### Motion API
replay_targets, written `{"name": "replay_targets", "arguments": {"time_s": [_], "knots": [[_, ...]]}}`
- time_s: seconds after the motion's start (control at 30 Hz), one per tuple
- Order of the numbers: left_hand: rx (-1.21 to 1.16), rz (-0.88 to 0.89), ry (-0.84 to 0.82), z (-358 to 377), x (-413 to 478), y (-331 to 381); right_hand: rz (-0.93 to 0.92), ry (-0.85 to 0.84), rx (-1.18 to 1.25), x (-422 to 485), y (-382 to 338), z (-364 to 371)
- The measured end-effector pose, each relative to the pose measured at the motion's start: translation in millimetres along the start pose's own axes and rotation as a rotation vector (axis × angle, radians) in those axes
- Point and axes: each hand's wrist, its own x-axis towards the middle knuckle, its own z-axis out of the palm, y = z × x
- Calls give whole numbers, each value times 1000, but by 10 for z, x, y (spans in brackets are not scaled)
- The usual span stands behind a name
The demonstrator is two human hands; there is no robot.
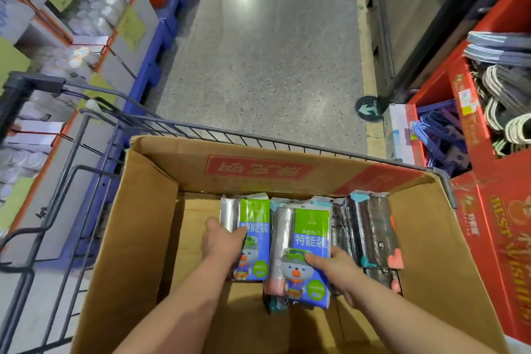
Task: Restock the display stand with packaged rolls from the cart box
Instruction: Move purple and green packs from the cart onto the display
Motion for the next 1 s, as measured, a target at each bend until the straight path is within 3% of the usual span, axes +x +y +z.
{"name": "replay_targets", "arguments": {"time_s": [0.13, 0.3, 0.6, 0.77, 1.0], "knots": [[14, -71, 42, 26, 84, 6, 10, 36, 49, 27, 128, -117], [-97, -71, -42, -14, 191, -69, 6, 53, 112, -8, 185, -106], [-243, 166, -22, -43, -358, -20, -117, 120, 150, -274, 108, -178], [-314, 244, -128, 43, -804, 106, -199, 162, 254, -647, 80, -479], [-361, 420, -282, 398, -1504, 384, -323, 378, 374, -1330, 295, -1041]]}}
